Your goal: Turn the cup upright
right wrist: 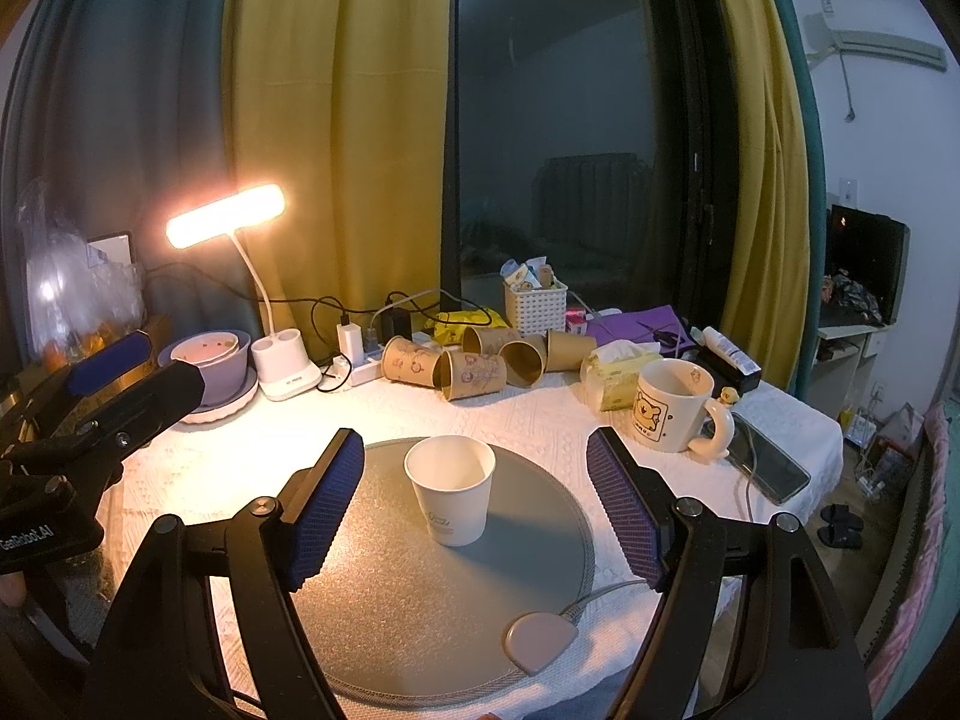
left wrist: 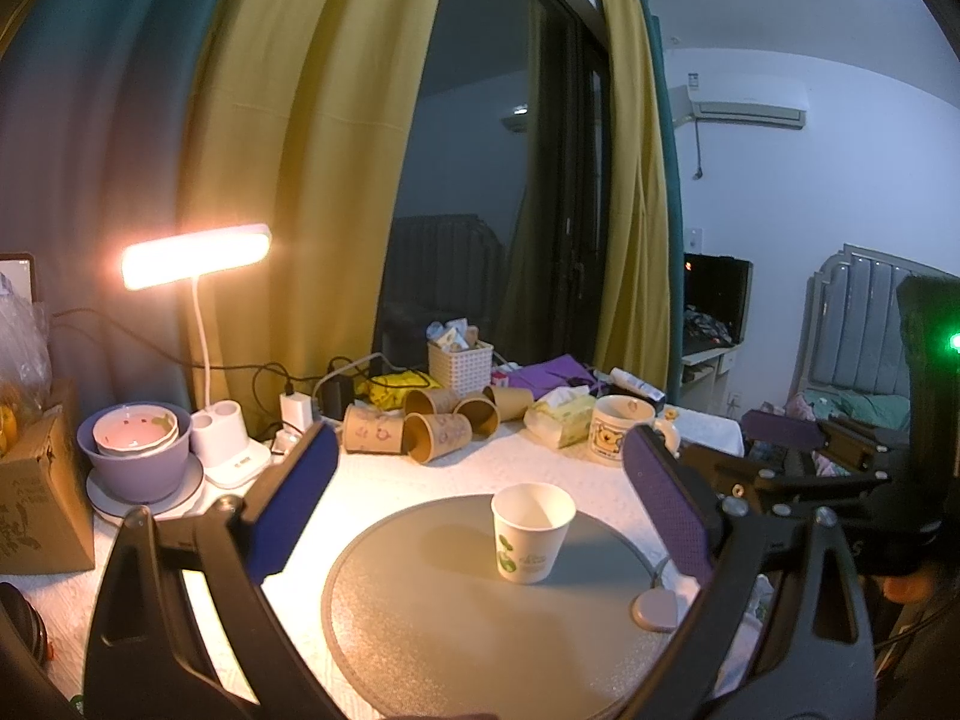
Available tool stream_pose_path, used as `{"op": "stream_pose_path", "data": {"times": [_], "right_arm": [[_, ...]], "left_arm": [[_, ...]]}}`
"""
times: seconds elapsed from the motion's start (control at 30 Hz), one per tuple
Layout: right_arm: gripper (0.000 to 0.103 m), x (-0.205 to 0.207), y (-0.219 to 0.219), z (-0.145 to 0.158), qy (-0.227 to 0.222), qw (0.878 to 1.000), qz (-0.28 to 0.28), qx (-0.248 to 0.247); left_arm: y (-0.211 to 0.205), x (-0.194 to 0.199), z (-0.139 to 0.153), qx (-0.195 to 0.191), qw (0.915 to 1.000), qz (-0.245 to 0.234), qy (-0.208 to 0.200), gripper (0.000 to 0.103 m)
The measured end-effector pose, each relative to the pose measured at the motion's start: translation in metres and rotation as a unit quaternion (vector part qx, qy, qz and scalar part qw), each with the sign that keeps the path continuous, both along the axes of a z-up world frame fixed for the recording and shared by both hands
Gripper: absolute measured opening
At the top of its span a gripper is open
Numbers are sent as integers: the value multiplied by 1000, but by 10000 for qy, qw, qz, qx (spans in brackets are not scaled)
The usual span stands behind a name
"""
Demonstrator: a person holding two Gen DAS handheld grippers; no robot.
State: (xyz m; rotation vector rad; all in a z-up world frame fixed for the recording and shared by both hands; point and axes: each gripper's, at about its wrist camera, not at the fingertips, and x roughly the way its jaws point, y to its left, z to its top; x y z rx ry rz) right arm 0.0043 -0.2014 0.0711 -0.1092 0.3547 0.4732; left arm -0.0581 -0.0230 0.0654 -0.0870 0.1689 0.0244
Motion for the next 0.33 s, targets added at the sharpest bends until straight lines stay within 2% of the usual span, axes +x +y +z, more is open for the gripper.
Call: {"op": "stream_pose_path", "data": {"times": [0.33], "right_arm": [[80,1,0,1,10,10000,0,-6]], "left_arm": [[-2,0,0,26,9999,-20,-122,97]]}}
